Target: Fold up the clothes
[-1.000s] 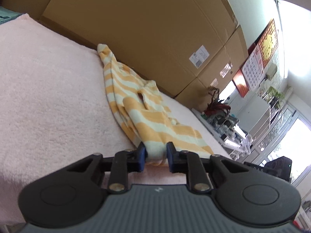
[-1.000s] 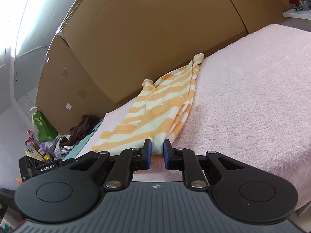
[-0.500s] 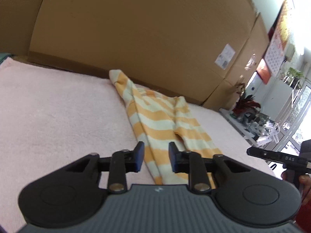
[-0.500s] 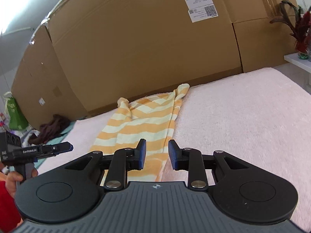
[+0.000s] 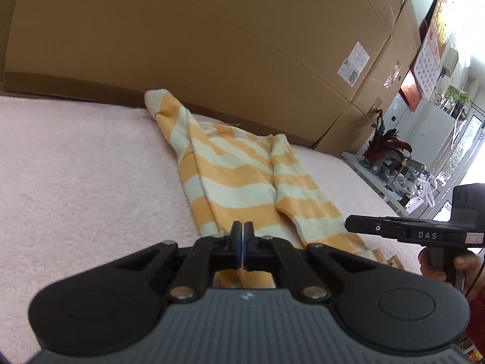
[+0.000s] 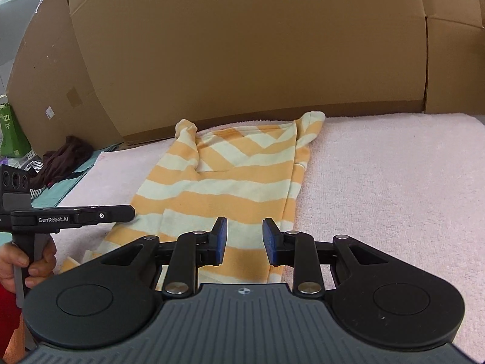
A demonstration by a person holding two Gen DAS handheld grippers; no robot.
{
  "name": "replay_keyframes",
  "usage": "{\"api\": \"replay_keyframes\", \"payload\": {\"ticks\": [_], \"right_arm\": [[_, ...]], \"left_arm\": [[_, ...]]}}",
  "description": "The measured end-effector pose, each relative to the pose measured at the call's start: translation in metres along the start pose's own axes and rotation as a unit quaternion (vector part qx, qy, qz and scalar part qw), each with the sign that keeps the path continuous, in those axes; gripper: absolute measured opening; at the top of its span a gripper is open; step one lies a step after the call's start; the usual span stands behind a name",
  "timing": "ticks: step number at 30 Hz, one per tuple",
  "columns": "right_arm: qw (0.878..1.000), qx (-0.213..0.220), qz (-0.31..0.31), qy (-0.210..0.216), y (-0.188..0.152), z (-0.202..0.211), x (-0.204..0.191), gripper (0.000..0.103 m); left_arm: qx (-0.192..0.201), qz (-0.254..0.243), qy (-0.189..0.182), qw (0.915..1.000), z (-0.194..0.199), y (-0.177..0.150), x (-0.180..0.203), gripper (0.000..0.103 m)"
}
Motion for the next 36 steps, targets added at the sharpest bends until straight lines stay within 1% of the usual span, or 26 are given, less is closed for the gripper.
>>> {"api": "replay_keyframes", "payload": {"ticks": [1,2,4,6,7,9,13,14,15,19,22,25,27,28,30,32,33,34,35,36], "right_arm": [[1.000,0.004,-0.001,0.000,-0.003,0.000,0.000,0.029],[1.000,0.009,-0.002,0.000,-0.005,0.000,0.001,0.028],[1.000,0.019,-0.002,0.001,-0.011,0.000,0.001,0.030],[1.000,0.024,-0.002,0.005,-0.013,0.001,-0.001,0.035],[1.000,0.026,-0.004,0.006,-0.012,0.000,-0.001,0.035],[0.999,0.028,-0.013,0.011,-0.012,-0.001,0.001,0.035],[0.998,0.033,-0.047,0.029,-0.013,-0.001,0.009,0.035],[0.998,0.034,-0.053,0.032,-0.014,-0.001,0.010,0.035],[0.997,0.034,-0.057,0.035,-0.014,-0.001,0.011,0.035],[0.996,0.038,-0.074,0.043,-0.015,0.001,0.015,0.035],[0.996,0.039,-0.072,0.041,-0.015,0.002,0.013,0.035],[0.996,0.040,-0.071,0.039,-0.016,0.003,0.012,0.035],[0.995,0.042,-0.076,0.039,-0.016,0.005,0.014,0.035],[0.995,0.044,-0.080,0.040,-0.017,0.006,0.015,0.035],[0.993,0.058,-0.099,0.033,-0.018,0.009,0.022,0.035],[0.989,0.077,-0.123,0.022,-0.020,0.015,0.030,0.037],[0.987,0.087,-0.135,0.022,-0.020,0.018,0.035,0.038],[0.984,0.098,-0.146,0.023,-0.021,0.021,0.040,0.039],[0.983,0.100,-0.148,0.027,-0.020,0.022,0.042,0.039],[0.984,0.097,-0.148,0.032,-0.018,0.021,0.044,0.038]], "left_arm": [[0.000,0.001,0.011,0.9999,0.000,0.000,-0.001,0.002],[-0.001,0.002,0.023,0.9997,0.000,-0.001,-0.001,0.002],[0.010,0.001,0.007,0.9999,0.003,0.000,0.000,0.000],[0.023,0.001,-0.016,0.9996,0.007,0.002,0.001,0.000],[0.028,0.001,-0.018,0.9995,0.008,0.005,0.001,0.000],[0.029,0.000,-0.006,0.9996,0.004,0.018,-0.001,0.000],[-0.010,0.004,0.004,0.9999,-0.030,0.031,-0.013,0.000],[-0.021,0.005,0.007,0.9997,-0.039,0.034,-0.016,0.004],[-0.021,0.007,0.010,0.9997,-0.044,0.037,-0.020,0.008],[-0.006,0.015,0.018,0.9997,-0.055,0.048,-0.035,0.008],[-0.001,0.035,0.012,0.9993,-0.064,0.056,-0.045,0.009],[0.006,0.029,0.022,0.9993,-0.069,0.062,-0.045,0.010],[0.015,0.036,0.022,0.9990,-0.065,0.059,-0.045,0.009],[0.023,0.034,0.018,0.9990,-0.058,0.057,-0.044,0.005],[0.043,0.025,0.007,0.9988,-0.042,0.053,-0.041,0.003],[0.065,0.010,0.000,0.9978,-0.026,0.048,-0.037,0.012],[0.072,0.005,-0.010,0.9974,-0.021,0.046,-0.034,0.020],[0.076,0.002,-0.024,0.9968,-0.016,0.044,-0.032,0.023],[0.080,-0.001,-0.038,0.9961,-0.012,0.042,-0.030,0.024],[0.072,-0.007,-0.043,0.9965,-0.013,0.040,-0.027,0.031]]}}
Point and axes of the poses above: each gripper's, at about its wrist camera, not at the fingertips, and z roughly against the way its jaws point, x to its right, y to its top, the point moved 3 cm from there along -z, roughly the way its jaws point, and after that the axes turned 2 degrees about -y, right-handed, at the moved point
